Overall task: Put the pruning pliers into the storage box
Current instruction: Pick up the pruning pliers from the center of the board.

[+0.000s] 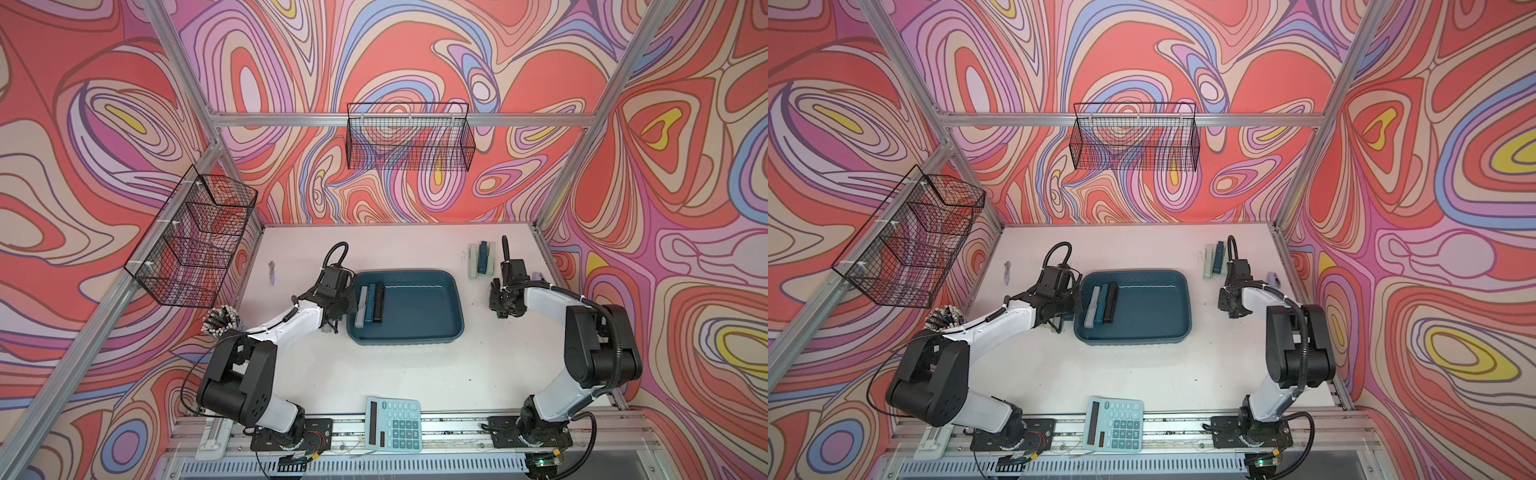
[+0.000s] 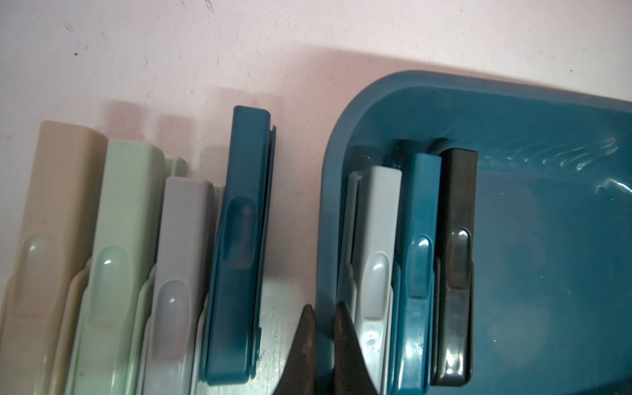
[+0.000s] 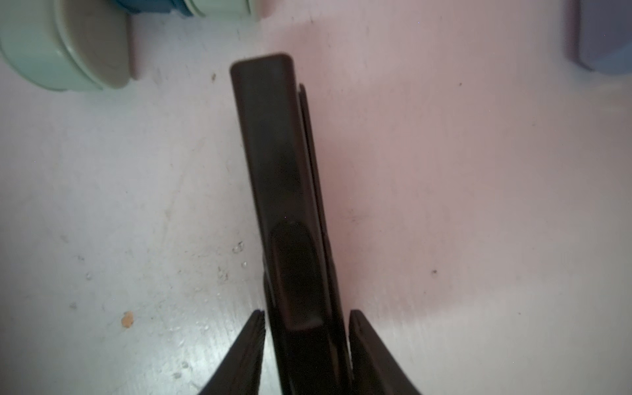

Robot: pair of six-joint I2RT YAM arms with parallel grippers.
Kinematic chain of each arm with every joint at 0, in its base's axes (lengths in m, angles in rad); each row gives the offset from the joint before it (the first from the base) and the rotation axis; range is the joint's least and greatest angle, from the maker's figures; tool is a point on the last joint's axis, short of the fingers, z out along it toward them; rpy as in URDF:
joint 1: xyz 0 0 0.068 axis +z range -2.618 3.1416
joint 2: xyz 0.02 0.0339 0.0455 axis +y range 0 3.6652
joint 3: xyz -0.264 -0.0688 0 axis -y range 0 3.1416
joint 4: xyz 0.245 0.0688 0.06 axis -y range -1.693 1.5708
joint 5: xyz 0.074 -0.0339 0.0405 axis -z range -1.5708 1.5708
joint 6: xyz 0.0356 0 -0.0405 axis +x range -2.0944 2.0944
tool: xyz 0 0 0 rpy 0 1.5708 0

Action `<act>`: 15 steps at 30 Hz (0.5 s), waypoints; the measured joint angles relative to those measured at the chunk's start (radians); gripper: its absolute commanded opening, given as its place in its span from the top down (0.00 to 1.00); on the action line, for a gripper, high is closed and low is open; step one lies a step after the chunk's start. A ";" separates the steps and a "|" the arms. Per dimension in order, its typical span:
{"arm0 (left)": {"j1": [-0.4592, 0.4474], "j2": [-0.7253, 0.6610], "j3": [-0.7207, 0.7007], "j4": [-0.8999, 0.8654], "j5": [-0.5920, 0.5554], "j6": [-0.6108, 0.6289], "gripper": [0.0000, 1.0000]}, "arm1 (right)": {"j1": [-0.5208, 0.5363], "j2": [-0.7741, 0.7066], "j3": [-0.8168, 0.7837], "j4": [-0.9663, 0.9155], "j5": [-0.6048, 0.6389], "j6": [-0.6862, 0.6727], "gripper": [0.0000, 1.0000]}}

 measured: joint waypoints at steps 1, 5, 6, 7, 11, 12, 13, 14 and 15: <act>0.000 0.000 0.000 0.000 0.000 0.000 0.96 | 0.000 0.002 -0.002 0.003 -0.002 0.003 0.63; 0.000 0.000 0.000 0.000 -0.001 0.000 0.96 | -0.001 0.001 -0.014 0.023 -0.016 0.014 0.67; 0.000 0.000 0.000 0.000 -0.002 0.000 0.96 | -0.001 0.001 -0.016 0.024 -0.018 0.015 0.67; 0.000 0.000 0.000 0.000 -0.003 0.000 0.96 | -0.001 -0.001 -0.016 0.024 -0.022 0.014 0.69; 0.000 0.000 0.000 0.000 -0.003 0.000 0.96 | -0.001 -0.018 -0.020 0.021 -0.033 0.015 0.72; 0.000 0.000 0.000 0.000 -0.003 0.000 0.96 | -0.001 -0.026 -0.021 0.019 -0.035 0.018 0.73; 0.000 0.000 0.000 0.000 -0.003 0.000 0.96 | -0.001 -0.040 -0.022 0.018 -0.038 0.021 0.73; 0.000 0.000 0.000 0.000 -0.003 0.000 0.96 | -0.001 -0.055 -0.024 0.016 -0.042 0.023 0.74; 0.000 0.000 0.000 0.000 -0.003 0.000 0.96 | -0.001 -0.069 -0.026 0.015 -0.045 0.026 0.74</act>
